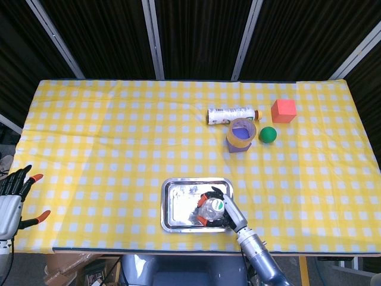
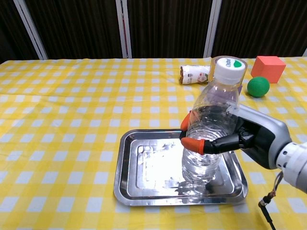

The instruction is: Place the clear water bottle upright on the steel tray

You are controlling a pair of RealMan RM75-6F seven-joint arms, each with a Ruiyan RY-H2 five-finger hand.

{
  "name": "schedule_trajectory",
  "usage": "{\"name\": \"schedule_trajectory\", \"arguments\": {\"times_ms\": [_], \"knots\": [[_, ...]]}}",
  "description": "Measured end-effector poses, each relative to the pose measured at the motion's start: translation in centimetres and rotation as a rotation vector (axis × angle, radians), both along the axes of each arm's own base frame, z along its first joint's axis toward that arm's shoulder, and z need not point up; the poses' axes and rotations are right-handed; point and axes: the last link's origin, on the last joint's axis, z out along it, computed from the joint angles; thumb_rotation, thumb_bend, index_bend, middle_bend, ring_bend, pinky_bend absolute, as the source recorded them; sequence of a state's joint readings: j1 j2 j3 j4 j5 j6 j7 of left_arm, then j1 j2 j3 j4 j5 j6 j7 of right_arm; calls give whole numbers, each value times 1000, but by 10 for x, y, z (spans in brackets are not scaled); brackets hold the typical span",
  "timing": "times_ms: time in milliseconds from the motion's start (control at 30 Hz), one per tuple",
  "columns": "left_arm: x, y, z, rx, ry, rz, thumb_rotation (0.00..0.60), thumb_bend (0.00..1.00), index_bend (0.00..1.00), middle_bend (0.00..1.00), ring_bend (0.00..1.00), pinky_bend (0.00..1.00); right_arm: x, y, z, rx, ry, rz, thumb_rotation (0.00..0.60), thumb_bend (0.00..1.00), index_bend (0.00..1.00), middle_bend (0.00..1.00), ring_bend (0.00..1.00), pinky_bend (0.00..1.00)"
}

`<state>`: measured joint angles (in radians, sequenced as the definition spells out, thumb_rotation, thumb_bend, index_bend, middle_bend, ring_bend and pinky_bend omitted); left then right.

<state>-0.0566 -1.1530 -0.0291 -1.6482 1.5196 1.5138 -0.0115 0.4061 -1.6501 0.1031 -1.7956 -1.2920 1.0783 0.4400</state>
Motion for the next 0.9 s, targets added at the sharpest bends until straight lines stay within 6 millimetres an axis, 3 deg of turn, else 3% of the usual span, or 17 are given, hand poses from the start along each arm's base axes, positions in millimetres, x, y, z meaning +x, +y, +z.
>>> {"name": "schedule_trajectory", "arguments": {"times_ms": [367,433,500,633,800,900], "knots": [[-1,1,0,-6,-2,4,600,177,179,5,0,0,-10,-7,-17,-4,27,-33,600,597,751,648,261,0],[-1,1,-1,-8,0,4,600,177,179,5,0,0,-11,-8,-18,-2,30,-31,600,548,736,648,251,0],[-1,1,-1,-7,-1,4,600,177,179,5,0,0,-12,-8,-18,1,37,-25,600,437,655,635,211,0],[-1,1,-1,-6,-2,4,600,177,179,5,0,0,-13,-5,-19,26,54,-3,600,301,502,465,94,0],[-1,1,-1,-6,-1,1,600,177,179,5,0,0,-13,-1,-19,94,58,31,600,256,336,287,1,0],[-1,1,-1,-8,0,2,600,177,179,5,0,0,-14,0,-19,138,55,48,600,247,309,241,0,0]]}}
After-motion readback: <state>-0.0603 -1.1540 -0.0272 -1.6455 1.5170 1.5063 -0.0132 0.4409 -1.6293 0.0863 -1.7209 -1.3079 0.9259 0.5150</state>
